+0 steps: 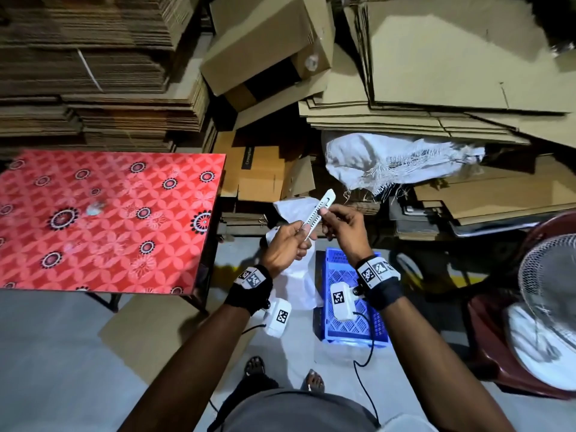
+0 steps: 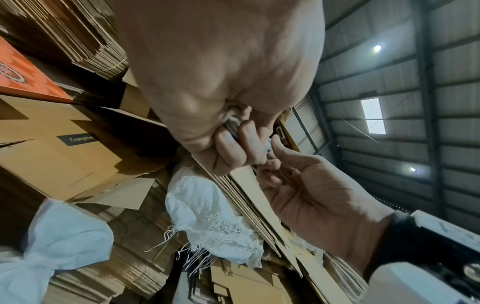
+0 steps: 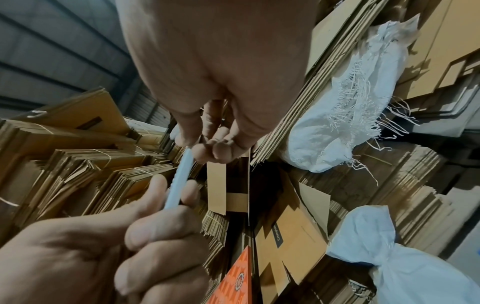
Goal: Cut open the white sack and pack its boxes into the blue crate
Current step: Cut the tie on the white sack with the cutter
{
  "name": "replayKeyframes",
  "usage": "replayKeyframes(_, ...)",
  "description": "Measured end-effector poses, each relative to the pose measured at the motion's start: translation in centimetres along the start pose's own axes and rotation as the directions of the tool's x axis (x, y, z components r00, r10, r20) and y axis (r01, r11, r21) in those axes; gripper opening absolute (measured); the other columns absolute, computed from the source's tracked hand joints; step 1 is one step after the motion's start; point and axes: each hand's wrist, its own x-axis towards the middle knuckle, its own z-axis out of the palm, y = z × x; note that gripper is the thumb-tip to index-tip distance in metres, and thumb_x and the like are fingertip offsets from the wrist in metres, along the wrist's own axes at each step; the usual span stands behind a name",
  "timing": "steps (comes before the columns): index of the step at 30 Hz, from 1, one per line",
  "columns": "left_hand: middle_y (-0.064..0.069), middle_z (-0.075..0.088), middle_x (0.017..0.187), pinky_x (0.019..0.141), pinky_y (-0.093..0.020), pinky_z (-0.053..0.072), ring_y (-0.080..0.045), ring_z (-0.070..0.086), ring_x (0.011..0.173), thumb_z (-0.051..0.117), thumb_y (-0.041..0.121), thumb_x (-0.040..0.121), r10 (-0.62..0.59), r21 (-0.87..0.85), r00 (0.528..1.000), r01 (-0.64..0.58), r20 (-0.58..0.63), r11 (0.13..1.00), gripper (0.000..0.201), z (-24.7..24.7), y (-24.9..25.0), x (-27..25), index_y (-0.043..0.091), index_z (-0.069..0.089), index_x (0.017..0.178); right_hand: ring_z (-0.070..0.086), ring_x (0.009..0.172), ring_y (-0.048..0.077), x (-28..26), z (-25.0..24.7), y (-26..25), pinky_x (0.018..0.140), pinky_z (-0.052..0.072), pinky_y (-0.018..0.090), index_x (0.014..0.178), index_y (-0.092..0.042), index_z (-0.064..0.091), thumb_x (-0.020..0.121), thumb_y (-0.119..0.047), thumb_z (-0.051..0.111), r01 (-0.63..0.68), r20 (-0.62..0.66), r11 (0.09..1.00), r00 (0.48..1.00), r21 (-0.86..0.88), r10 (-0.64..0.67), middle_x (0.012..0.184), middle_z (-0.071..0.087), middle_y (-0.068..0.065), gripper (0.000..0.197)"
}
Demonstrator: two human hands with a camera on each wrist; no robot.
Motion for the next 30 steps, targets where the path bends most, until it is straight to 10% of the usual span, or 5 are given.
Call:
replayKeyframes(6,0.005,0.053,0.070,0.042,-0.012,0.026,-0.003,0.034,0.049,0.050,0.023,0.107,-0.023,-0.073,0.994,0.015,-0.109,0.997,0.033,-2.5,-1.0,-0.2,-0.006,0.056,0.123,0.046,0.047,0.017,0.5,2.3,0.2,0.048,0.039,0.024,0.085,0.012,0.067,0.097,-0.015,0.063,-0.018,0.010,0.999,1.000,0.045,0.017,0.065,0.056,0.017,0.029)
replayKeyframes(10,0.004,0.055,0.067,0.047,-0.022,0.024,-0.008,0.036,0.051,0.066,0.052,0.082,-0.034,-0.107,0.989,0.019,-0.141,0.994,0.044,-5.2,-1.6,-0.8,0.014,0.068,0.105,0.047,0.052,0.020,1.0,4.5,1.3,0.050,0.039,0.027,0.083,0.014,0.068,0.096,-0.013,0.065,-0.056,0.016,0.998,0.998,0.003,0.056,0.069,0.061,0.019,0.030)
replayKeyframes(17,-0.011,0.052,0.065,0.046,-0.020,0.030,-0.010,0.037,0.046,0.069,0.035,0.096,-0.040,0.043,0.964,0.053,-0.263,0.998,0.047,-9.7,-2.4,0.4,-0.004,0.062,0.072,0.048,0.050,0.019,2.2,8.5,3.6,0.051,0.039,0.028,0.083,0.014,0.069,0.095,-0.015,0.066,-0.171,-0.023,0.985,0.985,-0.012,0.171,0.067,0.059,0.018,0.031)
replayKeyframes(30,-0.008,0.052,0.064,0.047,-0.022,0.037,-0.017,0.047,0.050,0.049,0.033,0.107,-0.302,0.020,0.952,0.302,0.040,0.953,0.039,-13.5,-7.1,7.0,0.001,0.066,0.093,0.048,0.053,0.017,7.4,9.2,10.1,0.049,0.039,0.023,0.078,0.004,0.071,0.093,-0.015,0.069,-0.336,-0.018,0.939,0.942,-0.067,0.336,0.062,0.062,0.007,0.025)
